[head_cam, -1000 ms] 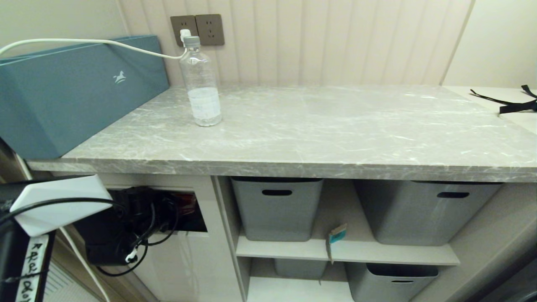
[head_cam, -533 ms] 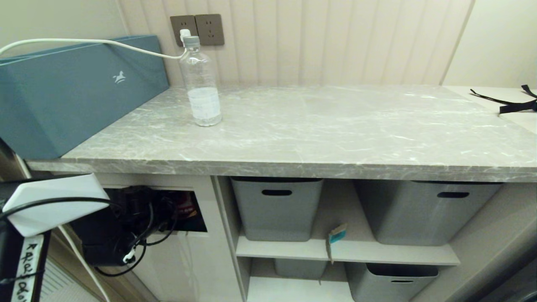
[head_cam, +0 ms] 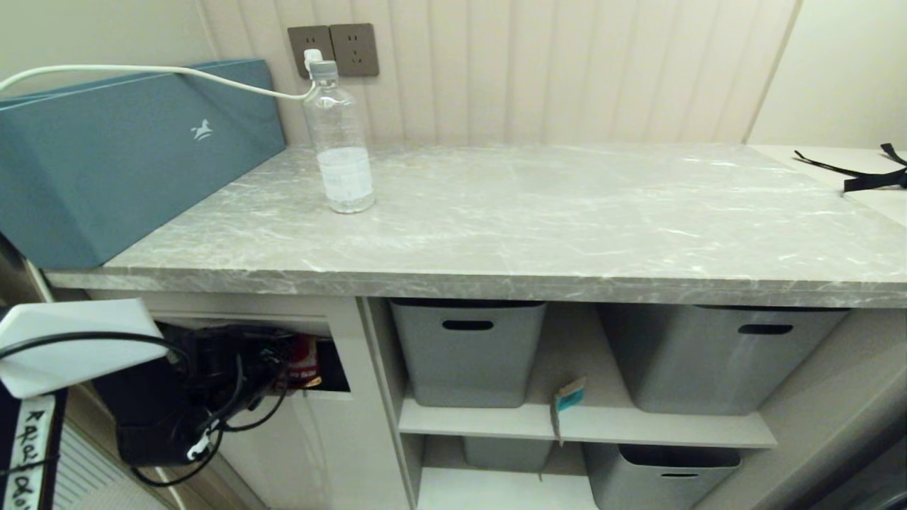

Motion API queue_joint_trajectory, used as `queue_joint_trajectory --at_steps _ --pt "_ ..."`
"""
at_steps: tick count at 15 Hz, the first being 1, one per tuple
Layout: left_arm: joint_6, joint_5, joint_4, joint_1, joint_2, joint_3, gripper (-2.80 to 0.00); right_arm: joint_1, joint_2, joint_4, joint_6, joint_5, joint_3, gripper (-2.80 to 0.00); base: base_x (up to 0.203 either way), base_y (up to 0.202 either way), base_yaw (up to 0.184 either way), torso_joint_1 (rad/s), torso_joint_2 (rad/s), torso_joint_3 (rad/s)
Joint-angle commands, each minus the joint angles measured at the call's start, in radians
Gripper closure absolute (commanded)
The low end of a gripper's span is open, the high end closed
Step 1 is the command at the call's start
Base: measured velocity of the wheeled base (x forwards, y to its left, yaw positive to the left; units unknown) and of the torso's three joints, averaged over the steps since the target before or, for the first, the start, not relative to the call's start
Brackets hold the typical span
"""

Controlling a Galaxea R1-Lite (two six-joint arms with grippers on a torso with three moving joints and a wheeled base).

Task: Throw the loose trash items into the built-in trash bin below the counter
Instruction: Put the garbage in the trash can

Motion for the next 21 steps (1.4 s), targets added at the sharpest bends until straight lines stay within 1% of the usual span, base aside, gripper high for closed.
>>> queue_joint_trajectory --at_steps 1,2,3,6,8,10,12,13,14,16,18,21 --pt "0.039 0.005 0.003 0.044 0.009 -0.007 -2.80 0.000 -0.002 0.000 -0.001 0.000 0.000 0.00 0.000 0.000 0.000 0.000 0.00 0.000" --pt "0.022 0.002 0.030 0.057 0.008 -0.028 -2.80 0.000 -0.002 0.000 -0.001 0.000 0.000 0.00 0.000 0.000 0.000 0.000 0.00 0.000" --pt "-0.012 0.000 0.064 0.059 0.004 -0.043 -2.80 0.000 -0.001 0.000 -0.001 0.000 0.000 0.00 0.000 0.000 0.000 0.000 0.00 0.000" --pt "-0.030 0.003 0.077 0.074 0.002 -0.059 -2.80 0.000 -0.002 0.000 -0.001 0.000 0.000 0.00 0.000 0.000 0.000 0.000 0.00 0.000" --pt "-0.034 0.007 0.078 0.067 0.007 -0.060 -2.80 0.000 0.000 0.000 -0.001 0.000 0.000 0.00 0.000 0.000 0.000 0.000 0.00 0.000" --pt "-0.030 0.015 0.078 0.063 0.031 -0.096 -2.80 0.000 -0.002 0.000 -0.001 0.000 0.000 0.00 0.000 0.000 0.000 0.000 0.00 0.000" --pt "-0.027 0.074 0.087 0.019 0.074 -0.170 -2.80 0.000 -0.001 0.000 -0.001 0.000 0.000 0.00 0.000 0.000 0.000 0.000 0.00 0.000" --pt "-0.028 0.103 0.109 -0.004 0.083 -0.194 -2.80 0.000 -0.002 0.000 -0.001 0.000 0.000 0.00 0.000 0.000 0.000 0.000 0.00 0.000" --pt "-0.029 0.114 0.127 -0.017 0.092 -0.202 -2.80 0.000 -0.001 0.000 -0.001 0.000 0.000 0.00 0.000 0.000 0.000 0.000 0.00 0.000" --pt "-0.034 0.131 0.133 -0.029 0.090 -0.195 -2.80 0.000 -0.001 0.000 -0.001 0.000 0.000 0.00 0.000 0.000 0.000 0.000 0.00 0.000" --pt "-0.036 0.131 0.133 -0.030 0.069 -0.154 -2.80 0.000 -0.002 0.000 -0.001 0.000 0.000 0.00 0.000 0.000 0.000 0.000 0.00 0.000" --pt "-0.012 0.134 0.131 -0.025 0.017 -0.079 -2.80 0.000 -0.002 0.000 -0.001 0.000 0.000 0.00 0.000 0.000 0.000 0.000 0.00 0.000"
